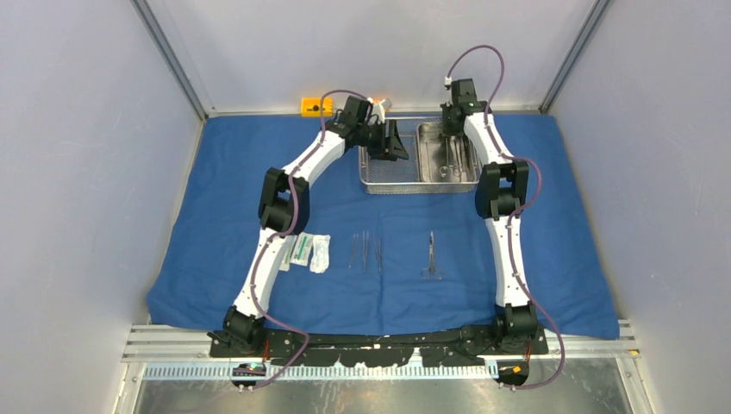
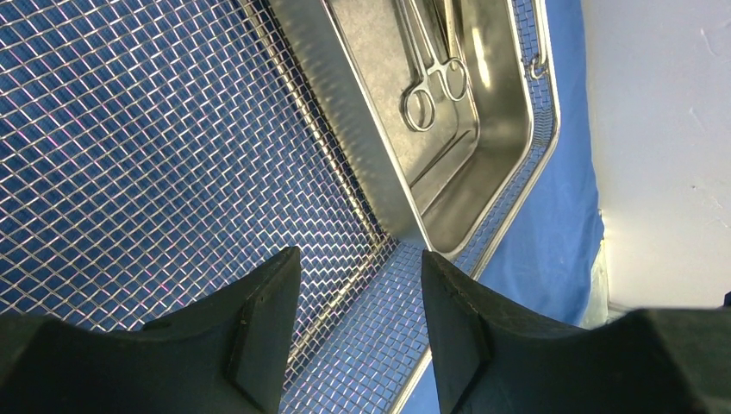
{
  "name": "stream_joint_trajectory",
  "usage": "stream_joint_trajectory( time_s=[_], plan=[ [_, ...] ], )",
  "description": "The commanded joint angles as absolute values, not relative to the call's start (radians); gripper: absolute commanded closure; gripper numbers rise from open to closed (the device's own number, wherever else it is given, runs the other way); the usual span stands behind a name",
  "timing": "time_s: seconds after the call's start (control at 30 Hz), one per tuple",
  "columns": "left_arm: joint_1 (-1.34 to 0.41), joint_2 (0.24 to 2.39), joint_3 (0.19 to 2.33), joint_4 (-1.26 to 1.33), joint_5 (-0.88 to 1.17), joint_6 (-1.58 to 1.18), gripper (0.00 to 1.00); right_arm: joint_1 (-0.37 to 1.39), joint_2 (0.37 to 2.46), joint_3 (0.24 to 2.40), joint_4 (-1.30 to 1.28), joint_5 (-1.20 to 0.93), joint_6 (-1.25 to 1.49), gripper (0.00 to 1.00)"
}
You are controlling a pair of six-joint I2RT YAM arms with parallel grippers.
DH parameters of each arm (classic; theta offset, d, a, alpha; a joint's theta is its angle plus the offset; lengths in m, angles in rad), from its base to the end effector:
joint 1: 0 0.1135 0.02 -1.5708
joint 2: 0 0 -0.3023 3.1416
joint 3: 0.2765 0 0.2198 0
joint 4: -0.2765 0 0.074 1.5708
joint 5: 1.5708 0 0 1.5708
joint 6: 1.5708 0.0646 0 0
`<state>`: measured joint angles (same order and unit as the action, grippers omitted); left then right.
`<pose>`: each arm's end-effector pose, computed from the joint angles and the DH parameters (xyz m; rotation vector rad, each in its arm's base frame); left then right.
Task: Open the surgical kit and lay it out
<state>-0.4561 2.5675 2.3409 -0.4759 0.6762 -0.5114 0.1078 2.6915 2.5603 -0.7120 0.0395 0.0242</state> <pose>0.5104 -0.2954 0.2083 0.3218 2.3878 -1.2530 0.5986 0.0622 0.1734 -0.0827 2.4117 0.0130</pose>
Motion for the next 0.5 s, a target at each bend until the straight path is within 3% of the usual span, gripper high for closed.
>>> stream_joint_trajectory(
  time_s=[0.0, 0.47],
  plan=[
    [-0.451, 2.492, 2.366, -0.477, 0.694, -0.489, 0.45, 0.103, 2.581, 2.593, -0.72, 0.025, 0.049, 1.0],
    [-0.463, 2.52, 2.421, -0.434, 0.694, -0.545, 0.46, 0.102, 2.534, 2.59, -0.716, 0.014, 0.052, 1.0]
  ],
)
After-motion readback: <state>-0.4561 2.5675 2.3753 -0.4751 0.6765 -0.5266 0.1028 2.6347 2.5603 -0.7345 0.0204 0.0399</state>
